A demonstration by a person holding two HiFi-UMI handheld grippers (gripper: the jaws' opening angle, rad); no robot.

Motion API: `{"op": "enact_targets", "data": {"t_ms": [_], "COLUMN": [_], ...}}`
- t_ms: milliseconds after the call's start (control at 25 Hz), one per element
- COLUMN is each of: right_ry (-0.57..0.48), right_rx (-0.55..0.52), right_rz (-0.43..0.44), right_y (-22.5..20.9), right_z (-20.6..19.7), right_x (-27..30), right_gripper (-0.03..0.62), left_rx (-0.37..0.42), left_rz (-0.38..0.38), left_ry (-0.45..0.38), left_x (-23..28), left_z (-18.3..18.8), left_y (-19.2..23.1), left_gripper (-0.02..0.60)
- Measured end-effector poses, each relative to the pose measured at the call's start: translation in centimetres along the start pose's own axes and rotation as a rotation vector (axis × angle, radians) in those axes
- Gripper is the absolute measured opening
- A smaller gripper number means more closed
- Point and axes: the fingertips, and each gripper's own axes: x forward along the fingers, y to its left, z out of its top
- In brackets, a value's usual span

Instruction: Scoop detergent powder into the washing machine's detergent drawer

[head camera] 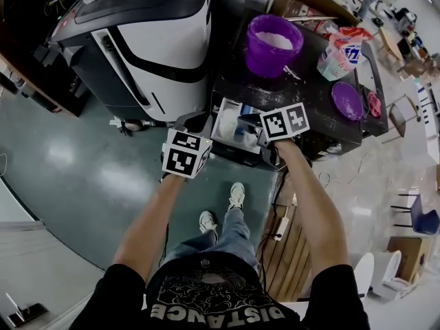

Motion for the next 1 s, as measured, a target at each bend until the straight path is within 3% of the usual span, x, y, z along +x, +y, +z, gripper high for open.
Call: {"op": "enact_targets", "data": {"t_ms": [560,1000], "right_ry": [0.173,0.203], "right_rx": [-0.568,-0.869], "right_rz": [-0.227,-0.310], "right_y": [0.2,1.1], "right_z": [-1.0,-1.4], "right_x": [1.0,1.2], "right_gripper": [0.035,0.035], "left_rx": [-0.001,-0.009], "left_rz": [0.007,0.013], "left_ry": [0.006,-0.002], "left_x": [-0.4,-0.3], "left_z": [-0.3,0.1], "left_y": [0.5,0.9], "left_gripper": [0.006,0.006]}}
